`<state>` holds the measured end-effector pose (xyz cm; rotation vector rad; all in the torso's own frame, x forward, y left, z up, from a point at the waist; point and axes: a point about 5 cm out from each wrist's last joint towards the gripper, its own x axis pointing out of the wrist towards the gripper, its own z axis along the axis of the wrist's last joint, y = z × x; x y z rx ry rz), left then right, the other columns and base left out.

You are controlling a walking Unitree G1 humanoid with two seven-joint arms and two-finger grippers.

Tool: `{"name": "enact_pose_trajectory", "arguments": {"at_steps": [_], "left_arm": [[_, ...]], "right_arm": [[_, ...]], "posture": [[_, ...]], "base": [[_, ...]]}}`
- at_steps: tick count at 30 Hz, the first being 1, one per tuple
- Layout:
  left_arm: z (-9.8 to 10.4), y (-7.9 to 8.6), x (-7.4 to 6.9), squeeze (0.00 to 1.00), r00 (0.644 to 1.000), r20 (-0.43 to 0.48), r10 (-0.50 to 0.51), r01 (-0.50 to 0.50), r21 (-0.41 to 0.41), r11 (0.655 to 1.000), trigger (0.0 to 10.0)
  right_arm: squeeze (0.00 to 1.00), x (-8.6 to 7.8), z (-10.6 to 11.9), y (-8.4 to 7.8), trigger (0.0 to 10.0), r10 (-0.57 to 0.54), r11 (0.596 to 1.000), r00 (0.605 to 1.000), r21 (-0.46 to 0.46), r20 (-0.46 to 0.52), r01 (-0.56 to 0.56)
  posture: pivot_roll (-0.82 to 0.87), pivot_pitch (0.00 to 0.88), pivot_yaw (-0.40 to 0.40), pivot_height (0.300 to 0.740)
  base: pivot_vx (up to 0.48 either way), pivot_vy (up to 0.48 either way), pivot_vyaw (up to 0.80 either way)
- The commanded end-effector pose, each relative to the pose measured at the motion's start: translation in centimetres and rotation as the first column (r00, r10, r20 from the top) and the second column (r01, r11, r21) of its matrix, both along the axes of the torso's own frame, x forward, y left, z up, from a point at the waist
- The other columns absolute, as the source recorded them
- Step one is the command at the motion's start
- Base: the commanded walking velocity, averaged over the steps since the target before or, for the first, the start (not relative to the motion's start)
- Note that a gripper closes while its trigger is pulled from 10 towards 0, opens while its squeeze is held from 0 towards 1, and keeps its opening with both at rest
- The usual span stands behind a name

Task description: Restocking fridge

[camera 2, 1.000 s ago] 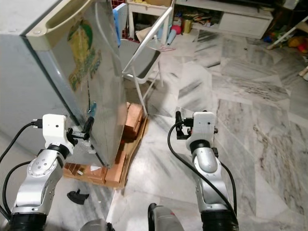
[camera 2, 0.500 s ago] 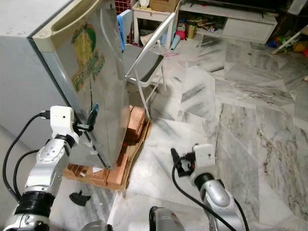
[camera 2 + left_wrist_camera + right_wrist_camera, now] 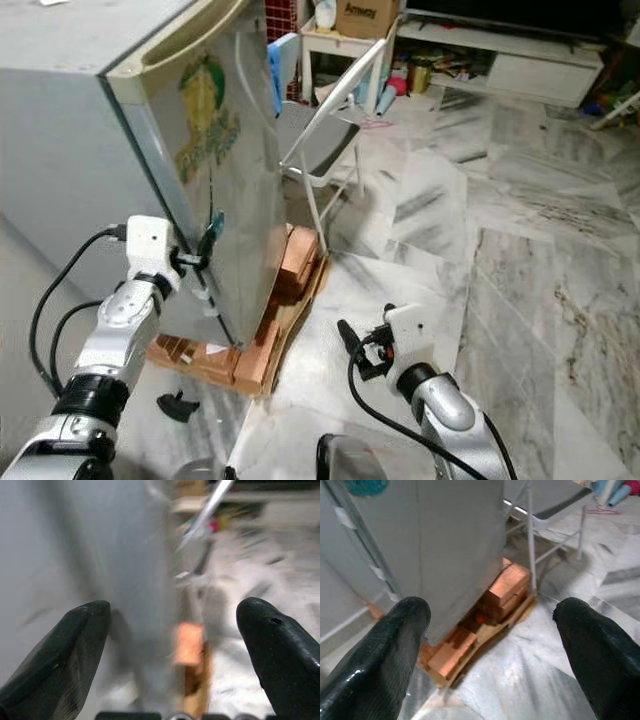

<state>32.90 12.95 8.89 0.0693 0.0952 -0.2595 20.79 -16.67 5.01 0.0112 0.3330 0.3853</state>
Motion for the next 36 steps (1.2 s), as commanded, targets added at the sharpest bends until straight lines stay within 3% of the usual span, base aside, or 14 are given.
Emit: {"name": "enact_pose_trajectory", "arguments": {"at_steps": [1,2,3,6,9,11,12,15,20,27,28,30,33,36], "left_arm": [[0.9,-3.1,0.1,0.0,0.99,0.037,-0.139,0.139,0.004,0.99,10.0],[1.9,-7.7,-0.6,0.0,0.949,0.061,-0.309,0.312,-0.063,0.948,10.0],[3.5,-11.9,-1.8,0.0,0.87,0.125,-0.477,0.489,-0.083,0.869,10.0],[5.1,-14.9,-2.9,0.0,0.791,0.178,-0.586,0.608,-0.124,0.784,10.0],[7.2,-16.0,-2.7,0.0,0.769,0.238,-0.593,0.634,-0.169,0.755,10.0],[7.6,-15.4,-1.9,0.0,0.795,0.246,-0.555,0.602,-0.204,0.772,10.0],[7.4,-14.1,-1.1,0.0,0.828,0.25,-0.501,0.548,-0.177,0.817,10.0],[6.4,-11.2,0.0,0.0,0.887,0.221,-0.405,0.443,-0.167,0.881,10.0],[4.3,-6.8,0.1,0.0,0.939,0.168,-0.3,0.319,-0.101,0.942,10.0],[3.1,-4.1,-0.4,0.0,0.971,0.158,-0.179,0.194,-0.083,0.978,10.0],[2.4,-2.1,-1.1,0.0,0.984,0.154,-0.095,0.108,-0.076,0.991,10.0],[1.5,0.0,-2.1,0.0,0.991,0.136,-0.008,0.017,-0.068,0.998,10.0],[0.0,2.5,-4.0,0.0,0.991,0.1,0.094,-0.09,-0.043,0.995,10.0],[-0.6,3.0,-4.6,0.0,0.991,0.08,0.11,-0.108,-0.029,0.994,10.0]], "right_arm": [[0.0,0.2,0.3,0.1,10.0,0.021,1.0,1.0,0.012,0.007,-0.021],[0.0,0.3,0.4,0.3,10.0,0.06,0.998,0.998,0.006,0.019,-0.06],[0.0,0.3,0.5,0.4,10.0,0.079,0.997,0.997,-0.005,0.021,-0.079],[0.0,0.2,0.4,0.7,10.0,0.089,0.996,0.996,-0.017,0.019,-0.088],[0.0,0.1,0.5,0.9,10.0,0.107,0.993,0.994,-0.043,0.029,-0.106],[0.0,-0.1,0.4,1.0,10.0,0.118,0.992,0.993,-0.039,0.024,-0.117],[0.0,-0.2,0.4,1.1,10.0,0.125,0.991,0.992,-0.045,0.027,-0.124],[0.0,-0.5,0.3,1.4,10.0,0.144,0.989,0.989,-0.044,0.022,-0.143],[0.0,-0.7,0.1,1.5,10.0,0.155,0.987,0.988,-0.044,0.006,-0.155],[0.0,0.2,0.9,0.0,10.0,-0.007,1.0,0.999,-0.02,0.052,0.008],[0.0,0.8,1.4,-0.4,10.0,-0.046,0.996,0.995,-0.074,0.085,0.052],[0.0,1.1,1.6,-0.5,10.0,-0.049,0.99,0.992,-0.123,0.12,0.064],[0.0,0.8,1.5,-0.2,10.0,-0.057,0.995,0.995,-0.075,0.088,0.064],[0.0,0.7,1.4,-0.2,10.0,-0.058,0.995,0.995,-0.076,0.08,0.064]], "posture": [[-0.09,0.0,0.003,0.74],[-0.09,0.0,0.001,0.74],[-0.09,0.0,0.0,0.74],[-0.1,0.0,0.002,0.74],[-0.11,0.0,0.011,0.74],[-0.11,0.0,0.014,0.74],[-0.11,0.0,0.014,0.74],[-0.1,0.0,0.016,0.74],[-0.08,0.0,0.01,0.74],[-0.08,0.0,0.015,0.74],[-0.09,0.0,0.022,0.74],[-0.09,0.0,0.023,0.74],[-0.08,0.0,0.016,0.74],[-0.07,0.0,0.003,0.74]], "base": [[0.0,0.0,0.0],[0.0,0.0,0.0],[0.0,0.0,0.0],[0.0,0.0,0.0],[0.0,0.0,0.0],[0.0,0.0,0.0],[0.0,0.0,0.0],[0.0,0.0,0.0],[0.0,0.0,0.0],[0.0,0.0,0.0],[0.0,0.0,0.0],[0.0,0.0,0.0],[0.0,0.0,0.0],[0.0,0.0,0.0]]}}
